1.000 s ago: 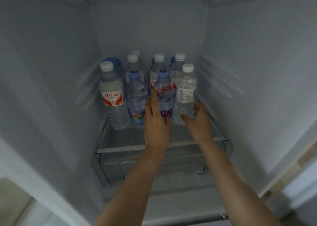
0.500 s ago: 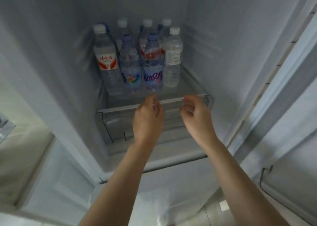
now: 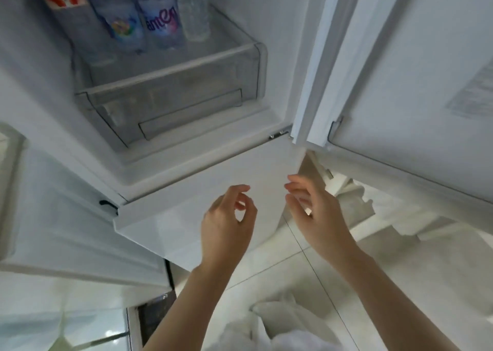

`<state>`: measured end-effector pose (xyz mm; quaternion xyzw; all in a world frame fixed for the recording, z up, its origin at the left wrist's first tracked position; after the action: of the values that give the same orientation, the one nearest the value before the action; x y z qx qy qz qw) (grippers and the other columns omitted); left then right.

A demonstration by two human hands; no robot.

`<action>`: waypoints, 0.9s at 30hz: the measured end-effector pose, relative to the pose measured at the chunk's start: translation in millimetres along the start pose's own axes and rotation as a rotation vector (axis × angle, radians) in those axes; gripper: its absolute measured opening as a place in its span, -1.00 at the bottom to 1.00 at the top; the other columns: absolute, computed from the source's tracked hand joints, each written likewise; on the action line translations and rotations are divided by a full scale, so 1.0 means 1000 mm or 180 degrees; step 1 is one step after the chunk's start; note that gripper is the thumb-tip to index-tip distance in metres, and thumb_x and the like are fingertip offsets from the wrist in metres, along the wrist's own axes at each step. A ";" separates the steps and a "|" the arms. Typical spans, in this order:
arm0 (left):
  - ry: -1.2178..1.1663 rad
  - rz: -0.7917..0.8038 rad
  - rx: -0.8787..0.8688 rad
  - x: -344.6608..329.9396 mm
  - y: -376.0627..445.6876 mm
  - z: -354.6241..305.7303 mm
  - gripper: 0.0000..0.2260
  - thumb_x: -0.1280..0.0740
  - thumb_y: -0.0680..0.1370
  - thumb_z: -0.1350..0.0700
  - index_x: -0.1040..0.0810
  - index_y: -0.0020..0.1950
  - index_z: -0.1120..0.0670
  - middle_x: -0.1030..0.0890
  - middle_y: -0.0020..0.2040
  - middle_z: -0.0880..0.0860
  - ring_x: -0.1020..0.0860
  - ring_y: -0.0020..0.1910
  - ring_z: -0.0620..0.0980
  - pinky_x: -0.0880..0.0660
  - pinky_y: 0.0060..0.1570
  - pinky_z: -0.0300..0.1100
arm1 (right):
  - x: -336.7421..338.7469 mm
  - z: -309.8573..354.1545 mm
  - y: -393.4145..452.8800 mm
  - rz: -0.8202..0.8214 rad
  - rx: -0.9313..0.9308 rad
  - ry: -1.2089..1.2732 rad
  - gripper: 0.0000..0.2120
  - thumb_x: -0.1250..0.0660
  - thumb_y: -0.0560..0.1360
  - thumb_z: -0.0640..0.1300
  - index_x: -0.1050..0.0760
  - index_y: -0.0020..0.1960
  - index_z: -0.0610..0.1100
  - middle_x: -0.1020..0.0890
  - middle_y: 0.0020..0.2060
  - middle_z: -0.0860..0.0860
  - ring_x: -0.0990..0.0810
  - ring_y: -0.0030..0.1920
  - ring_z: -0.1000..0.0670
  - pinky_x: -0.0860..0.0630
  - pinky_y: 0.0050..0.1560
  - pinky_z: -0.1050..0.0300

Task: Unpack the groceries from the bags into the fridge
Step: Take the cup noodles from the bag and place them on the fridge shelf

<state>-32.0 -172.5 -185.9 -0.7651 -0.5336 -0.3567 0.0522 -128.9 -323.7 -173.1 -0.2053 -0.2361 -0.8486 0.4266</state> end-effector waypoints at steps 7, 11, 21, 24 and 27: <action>0.0268 0.0815 -0.0099 -0.065 -0.076 -0.016 -0.82 -0.31 0.52 0.10 -0.54 0.11 -0.04 -0.63 -0.20 -0.11 -0.58 -0.21 -0.15 -0.58 -0.19 -0.12 | 0.044 -0.065 -0.088 -0.0051 -0.0750 -0.0221 -0.72 -0.32 0.53 -0.21 -0.46 0.24 -0.14 -0.63 0.03 0.05 -0.58 0.10 0.13 -0.52 0.18 0.04; 0.0293 0.1294 -0.0105 -0.108 -0.113 -0.041 -0.81 -0.31 0.53 0.10 -0.52 0.13 -0.07 -0.62 -0.17 -0.14 -0.58 -0.17 -0.18 -0.56 -0.09 -0.12 | 0.086 -0.106 -0.144 -0.0223 -0.1233 -0.0237 -0.70 -0.30 0.53 -0.17 -0.45 0.25 -0.04 -0.62 0.03 0.12 -0.56 0.09 0.19 -0.50 0.19 0.08; -0.0041 0.2379 -0.0475 -0.248 -0.237 -0.170 -0.76 -0.32 0.55 0.11 -0.54 0.21 -0.01 -0.63 -0.07 -0.13 -0.57 -0.06 -0.18 -0.55 0.00 -0.15 | 0.223 -0.194 -0.284 -0.0388 -0.1660 -0.0490 -0.70 -0.32 0.53 -0.19 -0.46 0.25 -0.14 -0.61 0.04 0.02 -0.58 0.06 0.08 -0.52 0.13 0.07; -0.0071 0.2515 -0.0532 -0.285 -0.276 -0.210 -0.77 -0.33 0.54 0.14 -0.55 0.20 0.02 -0.64 -0.10 -0.12 -0.58 -0.08 -0.15 -0.54 -0.01 -0.12 | 0.263 -0.220 -0.322 -0.0378 -0.1792 -0.0477 -0.71 -0.29 0.55 -0.17 -0.43 0.26 -0.13 -0.61 0.06 0.01 -0.57 0.08 0.07 -0.48 0.14 0.16; -0.0072 0.2629 -0.0479 -0.314 -0.302 -0.241 -0.78 -0.32 0.54 0.13 -0.56 0.18 0.01 -0.63 -0.11 -0.12 -0.58 -0.08 -0.15 -0.53 -0.02 -0.12 | 0.301 -0.243 -0.349 -0.0471 -0.1922 -0.0513 -0.71 -0.29 0.55 -0.16 -0.44 0.26 -0.12 -0.61 0.04 0.02 -0.57 0.07 0.07 -0.46 0.11 0.20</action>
<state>-463.6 -400.3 -287.2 -0.9203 -0.1551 -0.3354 0.1289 -617.3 -469.2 -281.4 -0.3714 -0.0209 -0.8900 0.2635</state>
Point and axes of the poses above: each hand's wrist, its own y-axis towards the middle knuckle, its own x-axis out of the back of the hand, z = x × y, the point moved 7 cm from there along y, towards the middle knuckle
